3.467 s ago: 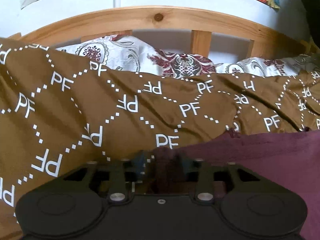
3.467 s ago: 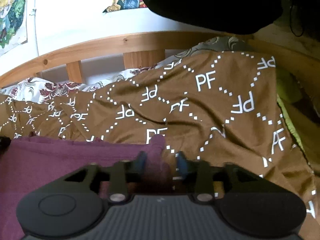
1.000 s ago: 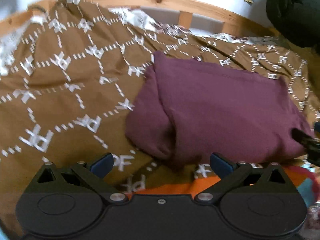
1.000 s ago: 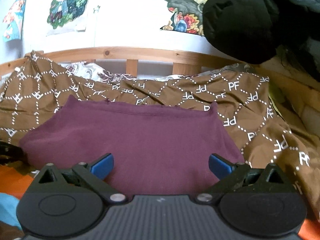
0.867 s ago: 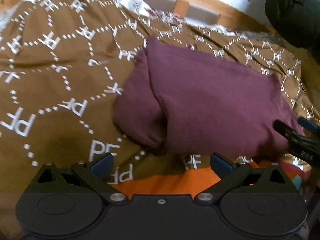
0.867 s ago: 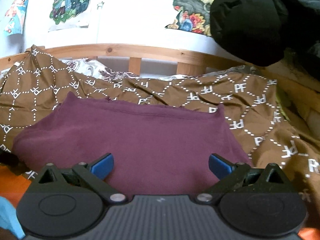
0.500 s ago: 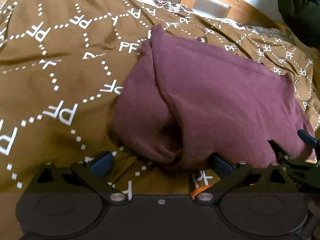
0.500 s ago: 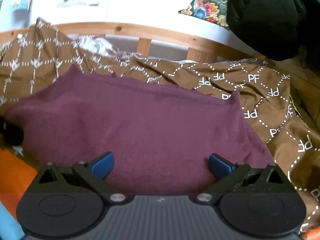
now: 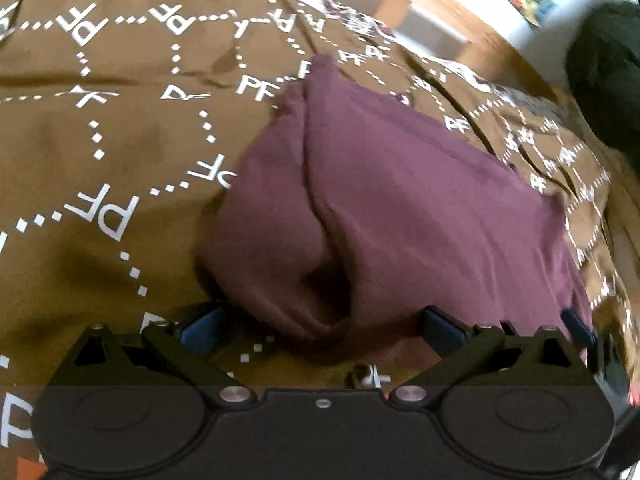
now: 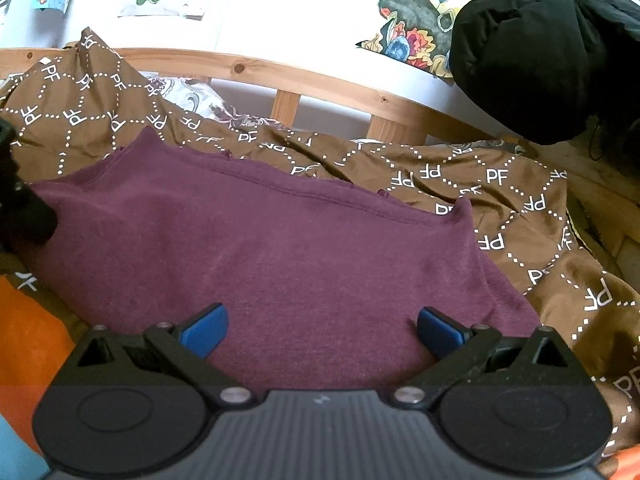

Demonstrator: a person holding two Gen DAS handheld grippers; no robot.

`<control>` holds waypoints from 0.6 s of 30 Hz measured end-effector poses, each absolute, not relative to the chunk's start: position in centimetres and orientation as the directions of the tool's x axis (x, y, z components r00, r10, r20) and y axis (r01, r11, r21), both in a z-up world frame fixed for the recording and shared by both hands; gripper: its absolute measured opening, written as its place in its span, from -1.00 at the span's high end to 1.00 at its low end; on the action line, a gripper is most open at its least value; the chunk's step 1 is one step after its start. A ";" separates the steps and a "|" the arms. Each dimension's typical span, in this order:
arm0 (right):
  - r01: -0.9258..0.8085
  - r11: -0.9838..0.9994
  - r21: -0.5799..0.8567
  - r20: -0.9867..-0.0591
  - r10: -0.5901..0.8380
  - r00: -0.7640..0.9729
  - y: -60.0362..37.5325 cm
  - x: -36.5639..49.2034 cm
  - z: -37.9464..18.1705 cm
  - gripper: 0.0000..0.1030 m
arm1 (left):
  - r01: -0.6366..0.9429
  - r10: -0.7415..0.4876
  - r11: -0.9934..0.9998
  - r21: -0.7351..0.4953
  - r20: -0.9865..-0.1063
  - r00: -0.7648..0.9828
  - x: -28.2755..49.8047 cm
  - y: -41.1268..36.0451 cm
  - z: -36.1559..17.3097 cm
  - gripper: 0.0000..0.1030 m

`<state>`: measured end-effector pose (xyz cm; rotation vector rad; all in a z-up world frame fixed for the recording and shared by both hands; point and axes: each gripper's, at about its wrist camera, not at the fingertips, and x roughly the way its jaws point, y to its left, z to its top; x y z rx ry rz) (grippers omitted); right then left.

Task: Fold small clothes
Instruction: 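Lower the left gripper onto the folded shirt end and grasp it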

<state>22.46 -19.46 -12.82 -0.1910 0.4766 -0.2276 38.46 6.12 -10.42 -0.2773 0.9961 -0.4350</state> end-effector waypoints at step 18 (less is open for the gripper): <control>0.176 0.957 -0.233 -0.404 -0.259 0.877 -19.3 21.8 -13.0 -0.99 | 0.072 -0.457 0.859 -0.507 -0.697 0.552 37.5 7.8 -10.1 -0.94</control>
